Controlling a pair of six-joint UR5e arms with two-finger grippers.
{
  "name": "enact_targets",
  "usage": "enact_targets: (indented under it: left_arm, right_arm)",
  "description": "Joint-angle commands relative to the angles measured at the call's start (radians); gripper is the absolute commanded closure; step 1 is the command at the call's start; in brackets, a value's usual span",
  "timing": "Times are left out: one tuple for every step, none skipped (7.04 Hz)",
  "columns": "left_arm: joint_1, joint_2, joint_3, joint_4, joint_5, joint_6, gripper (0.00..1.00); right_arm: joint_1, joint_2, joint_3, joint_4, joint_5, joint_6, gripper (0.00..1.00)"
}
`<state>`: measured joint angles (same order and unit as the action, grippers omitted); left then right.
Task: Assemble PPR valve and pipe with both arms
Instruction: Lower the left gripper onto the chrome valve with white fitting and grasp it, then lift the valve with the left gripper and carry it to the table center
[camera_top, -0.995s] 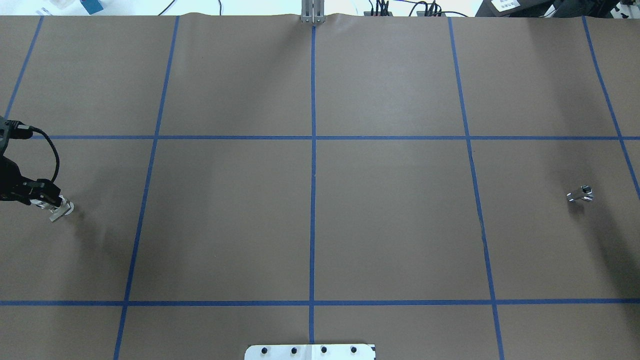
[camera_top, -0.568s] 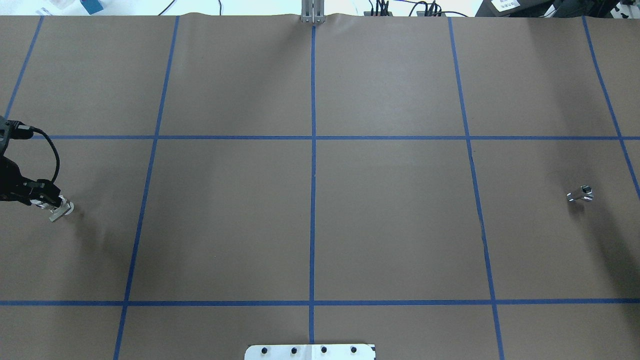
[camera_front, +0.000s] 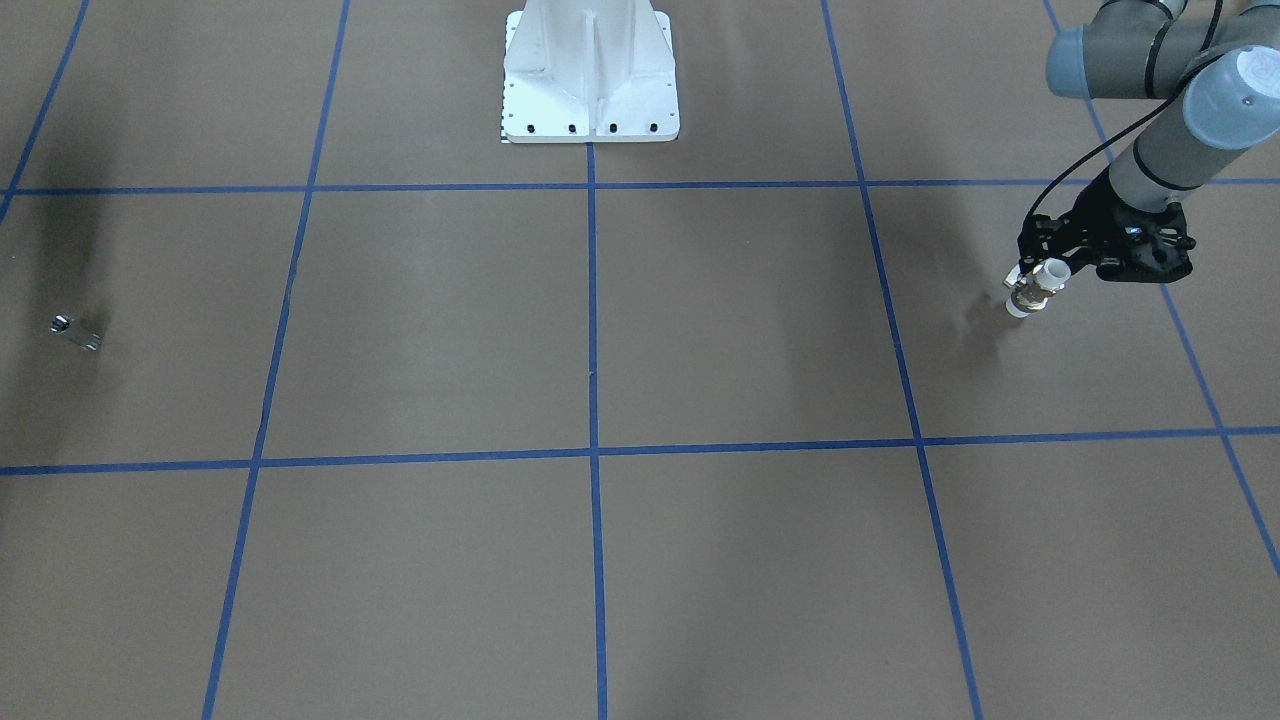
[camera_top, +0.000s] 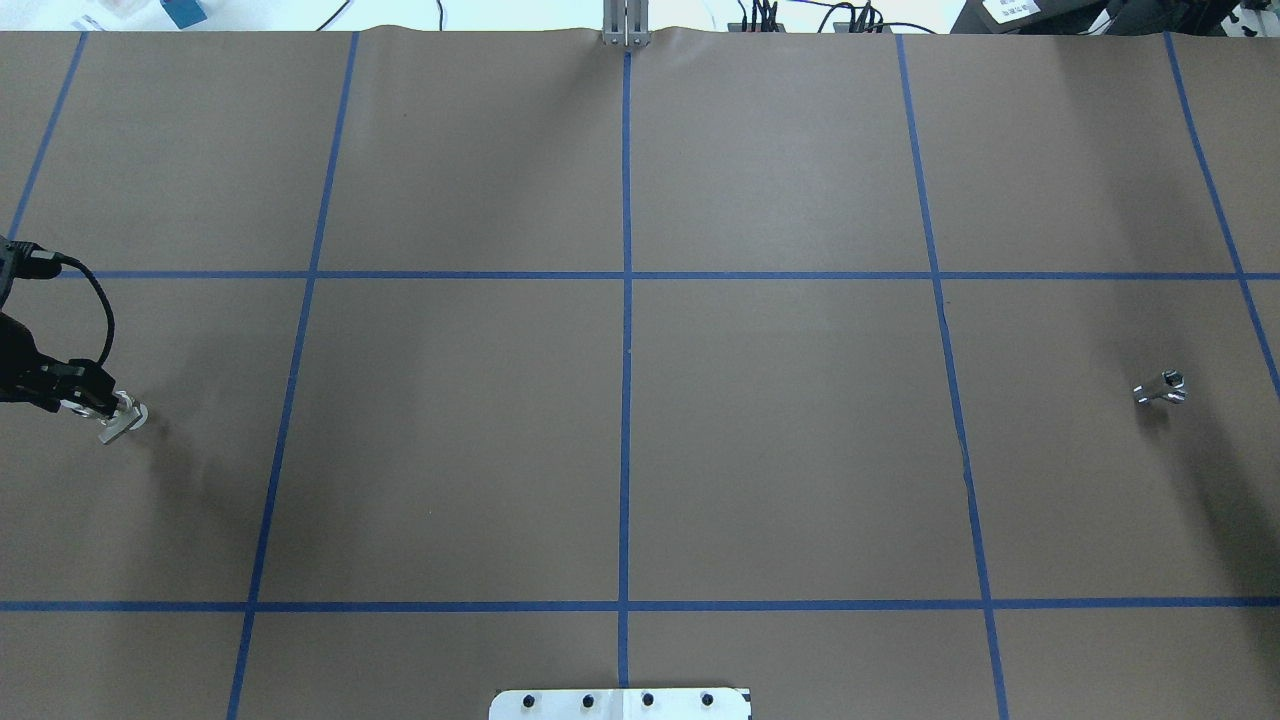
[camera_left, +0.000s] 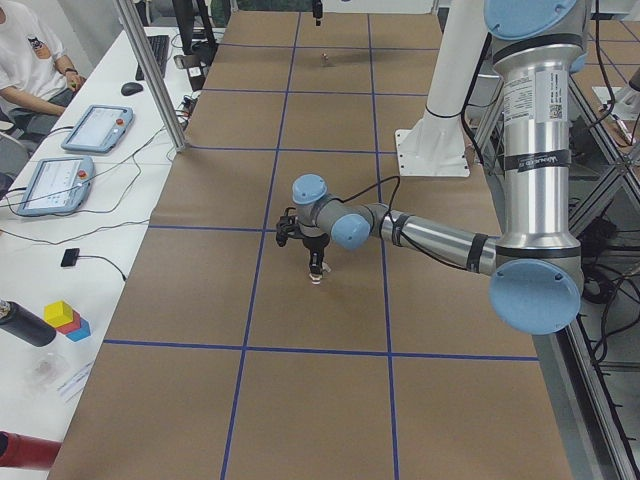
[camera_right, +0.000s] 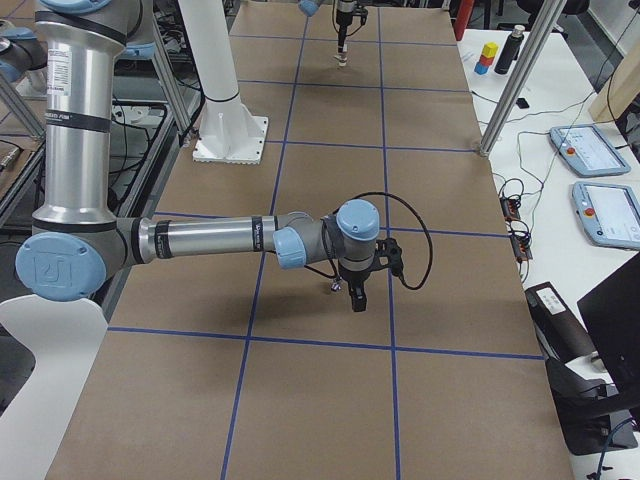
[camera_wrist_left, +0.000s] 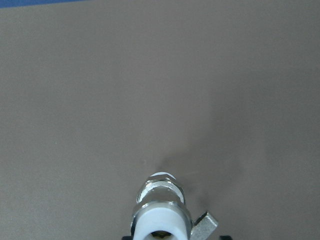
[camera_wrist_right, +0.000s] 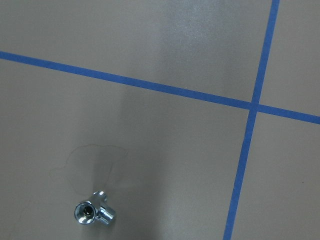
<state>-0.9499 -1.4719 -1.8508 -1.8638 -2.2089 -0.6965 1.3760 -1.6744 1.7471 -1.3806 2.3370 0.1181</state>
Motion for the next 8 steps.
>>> enact_targets:
  left_arm:
    - [-0.004, 0.001, 0.001, 0.003, 0.0, 0.0, 0.39]
    - [-0.006, 0.001, 0.001, 0.005, 0.001, 0.0, 0.46]
    - [-0.009, -0.002, 0.002, 0.006, 0.001, 0.0, 0.55]
    - [-0.016, -0.004, 0.002, 0.006, 0.003, 0.0, 0.68]
    - [-0.024, -0.004, 0.001, 0.005, 0.001, 0.0, 0.99]
    - [-0.038, -0.025, -0.001, 0.012, 0.001, -0.003, 1.0]
    - [-0.046, -0.084, -0.011, 0.099, 0.001, -0.012, 1.0]
    - [-0.053, -0.163, -0.033, 0.197, 0.001, -0.017, 1.0]
  right_arm:
    - [0.0, -0.001, 0.0, 0.0, -0.004, 0.0, 0.0]
    - [0.0, -0.001, 0.0, 0.0, -0.004, 0.0, 0.0]
    - [0.0, -0.001, 0.0, 0.0, -0.01, 0.0, 0.0]
    - [0.0, -0.001, 0.0, 0.0, -0.011, 0.0, 0.0]
    - [0.0, -0.002, 0.0, 0.0, -0.013, 0.0, 0.0]
    - [0.0, -0.002, 0.002, 0.0, -0.013, 0.0, 0.0]
    - [0.0, -0.002, 0.003, 0.0, -0.013, 0.0, 0.0]
    - [0.0, -0.002, 0.005, 0.0, -0.013, 0.0, 0.0]
